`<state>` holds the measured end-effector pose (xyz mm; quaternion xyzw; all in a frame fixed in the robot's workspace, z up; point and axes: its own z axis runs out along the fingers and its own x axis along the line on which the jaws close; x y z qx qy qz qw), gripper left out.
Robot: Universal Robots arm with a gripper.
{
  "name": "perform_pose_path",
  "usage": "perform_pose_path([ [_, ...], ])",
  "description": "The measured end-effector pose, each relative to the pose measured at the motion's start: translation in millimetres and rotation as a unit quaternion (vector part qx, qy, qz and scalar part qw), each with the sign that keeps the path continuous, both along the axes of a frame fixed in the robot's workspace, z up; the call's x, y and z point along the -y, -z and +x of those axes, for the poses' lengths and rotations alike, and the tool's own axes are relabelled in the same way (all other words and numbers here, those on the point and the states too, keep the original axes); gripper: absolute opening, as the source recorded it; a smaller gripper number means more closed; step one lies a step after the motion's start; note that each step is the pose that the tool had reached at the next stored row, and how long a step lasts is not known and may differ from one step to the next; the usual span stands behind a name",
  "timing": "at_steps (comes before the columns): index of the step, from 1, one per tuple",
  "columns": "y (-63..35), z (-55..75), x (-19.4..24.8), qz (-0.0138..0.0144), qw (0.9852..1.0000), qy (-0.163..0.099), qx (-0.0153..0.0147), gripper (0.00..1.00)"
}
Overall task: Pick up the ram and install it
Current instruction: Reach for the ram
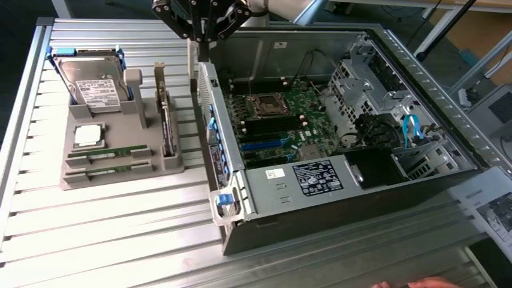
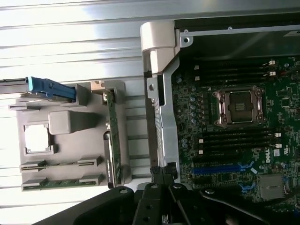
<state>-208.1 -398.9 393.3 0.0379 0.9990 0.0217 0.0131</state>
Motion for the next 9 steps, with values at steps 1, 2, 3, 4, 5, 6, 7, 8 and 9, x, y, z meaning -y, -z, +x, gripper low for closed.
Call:
perform_pose_path([
  [1,0.0,-1.5,0.0,0.0000,1.0000,0.000,0.0000,0.10],
  [2,0.0,-2.8,0.0,0.0000,1.0000,0.000,0.0000,0.10],
  [3,0.0,-4.2,0.0,0.0000,1.0000,0.000,0.0000,0.10],
  [4,0.0,-5.6,0.0,0.0000,1.0000,0.000,0.0000,0.10],
  [5,0.0,-7.0,0.0,0.0000,1.0000,0.000,0.0000,0.10],
  [6,0.0,-8.7,0.0,0.0000,1.0000,0.000,0.0000,0.10],
  [7,0.0,-10.4,0.0,0.0000,1.0000,0.000,0.0000,0.10],
  [8,0.0,-12.3,0.0,0.0000,1.0000,0.000,0.0000,0.10],
  [9,0.0,-14.3,0.0,0.0000,1.0000,0.000,0.0000,0.10],
])
